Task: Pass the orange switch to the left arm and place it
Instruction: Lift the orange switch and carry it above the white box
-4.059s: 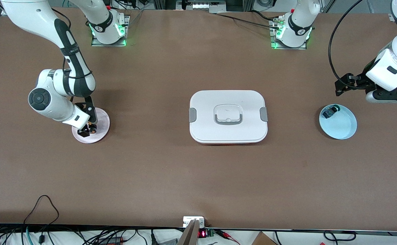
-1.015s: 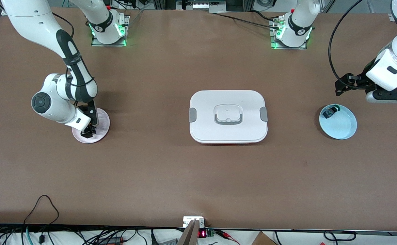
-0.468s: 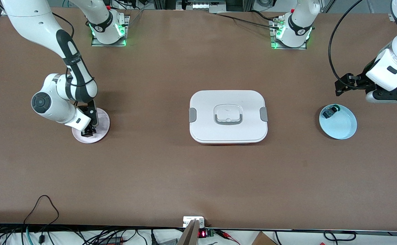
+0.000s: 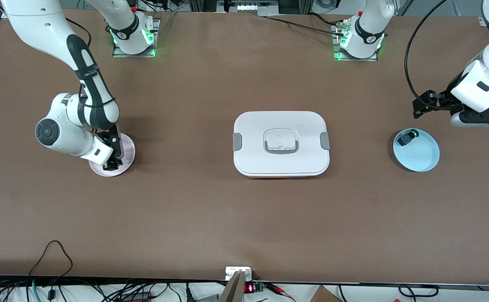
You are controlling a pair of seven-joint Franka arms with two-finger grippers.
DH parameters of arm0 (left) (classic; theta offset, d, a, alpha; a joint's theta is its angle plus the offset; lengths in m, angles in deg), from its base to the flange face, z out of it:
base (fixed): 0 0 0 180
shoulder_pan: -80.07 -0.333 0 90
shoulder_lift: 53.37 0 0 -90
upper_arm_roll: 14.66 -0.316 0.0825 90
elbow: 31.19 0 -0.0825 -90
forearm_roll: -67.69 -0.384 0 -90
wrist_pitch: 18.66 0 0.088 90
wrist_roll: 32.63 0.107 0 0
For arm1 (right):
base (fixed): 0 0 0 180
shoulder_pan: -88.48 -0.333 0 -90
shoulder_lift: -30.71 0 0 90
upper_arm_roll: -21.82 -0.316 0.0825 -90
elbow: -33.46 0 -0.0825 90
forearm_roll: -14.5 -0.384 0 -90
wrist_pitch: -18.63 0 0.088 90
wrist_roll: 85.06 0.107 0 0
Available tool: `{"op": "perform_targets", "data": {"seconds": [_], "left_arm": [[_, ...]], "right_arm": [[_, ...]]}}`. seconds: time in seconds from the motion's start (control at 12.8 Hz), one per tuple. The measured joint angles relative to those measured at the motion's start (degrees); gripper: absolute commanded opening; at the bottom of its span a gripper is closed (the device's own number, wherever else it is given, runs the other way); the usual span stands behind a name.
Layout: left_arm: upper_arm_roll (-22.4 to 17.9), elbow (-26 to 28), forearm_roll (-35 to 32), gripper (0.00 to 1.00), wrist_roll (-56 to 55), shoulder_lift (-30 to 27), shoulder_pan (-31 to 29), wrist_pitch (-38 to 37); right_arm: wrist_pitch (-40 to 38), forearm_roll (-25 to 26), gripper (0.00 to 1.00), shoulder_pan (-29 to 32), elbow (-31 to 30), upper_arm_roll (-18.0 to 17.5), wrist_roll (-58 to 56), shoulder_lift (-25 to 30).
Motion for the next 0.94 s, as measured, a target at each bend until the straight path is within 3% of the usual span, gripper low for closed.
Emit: {"op": "perform_targets", "data": {"seconds": [0.47,0.94], "left_arm": [[-0.01,0.00,0.00,1.00,0.00,0.00,-0.01,0.00],[-0.01,0.00,0.00,1.00,0.00,0.00,0.00,0.00]], "right_arm": [[-19.64,-18.10,0.00,-0.78,10.83,-4.12,4.05,1.61],[-24.54,-39.91,0.00,-2.40,17.10,-12.01,21.03,1.65]]}}
